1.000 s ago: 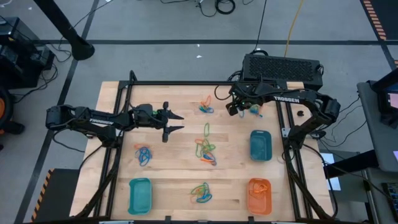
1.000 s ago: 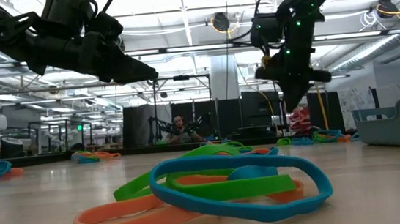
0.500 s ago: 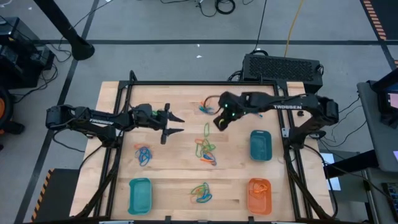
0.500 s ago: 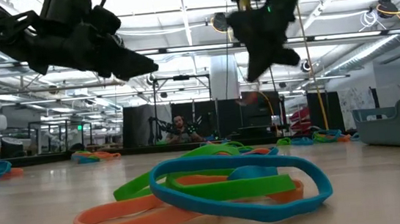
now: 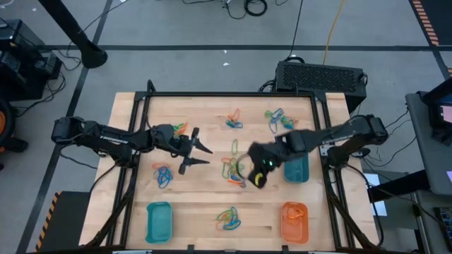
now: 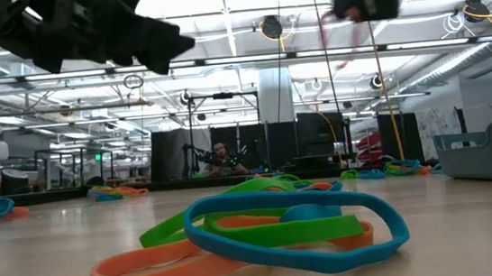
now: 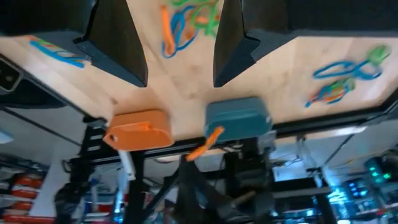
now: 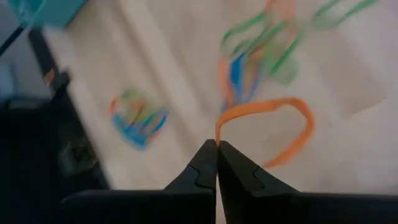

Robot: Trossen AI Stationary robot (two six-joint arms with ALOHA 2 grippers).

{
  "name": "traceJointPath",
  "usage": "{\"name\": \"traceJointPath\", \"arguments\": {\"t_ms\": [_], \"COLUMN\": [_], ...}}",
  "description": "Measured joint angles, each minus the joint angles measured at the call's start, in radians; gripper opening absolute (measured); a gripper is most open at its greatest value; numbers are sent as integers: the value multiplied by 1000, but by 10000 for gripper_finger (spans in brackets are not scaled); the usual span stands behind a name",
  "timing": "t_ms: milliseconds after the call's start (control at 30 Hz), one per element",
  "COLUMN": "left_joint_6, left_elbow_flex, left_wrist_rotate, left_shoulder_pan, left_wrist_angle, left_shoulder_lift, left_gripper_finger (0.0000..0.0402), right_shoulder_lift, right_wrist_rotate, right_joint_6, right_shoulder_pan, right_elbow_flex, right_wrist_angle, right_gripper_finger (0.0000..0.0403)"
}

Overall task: Sort rubber bands into baskets
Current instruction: Put the orange rubber band into the orange bin

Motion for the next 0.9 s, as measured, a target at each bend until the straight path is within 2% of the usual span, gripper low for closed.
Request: {"name": "traceJointPath", "arguments": {"t_ms": [200,333,533,700,900], "left_joint_6": [54,75,87,103,104], "left_elbow_flex": [8,8,8,8,15], "left_wrist_rotate": [0,-1,-8,-9,-11], "left_shoulder_pan": [-49,-52,-52,-49,-25], "left_wrist_angle": [-4,-1,7,8,5], "left_shoulder_lift": [0,0,0,0,0], "left_gripper_finger": [191,191,191,191,191], "right_shoulder_lift": [0,0,20,74,126], "right_wrist_rotate": [-45,-40,35,34,28], "right_joint_6": [175,405,757,941,983], "right_shoulder_pan": [195,325,502,585,611], "right_elbow_flex": [0,0,0,0,0], "right_wrist_angle": [14,23,20,-2,-9], "right_gripper_finger": [0,0,0,0,1]}}
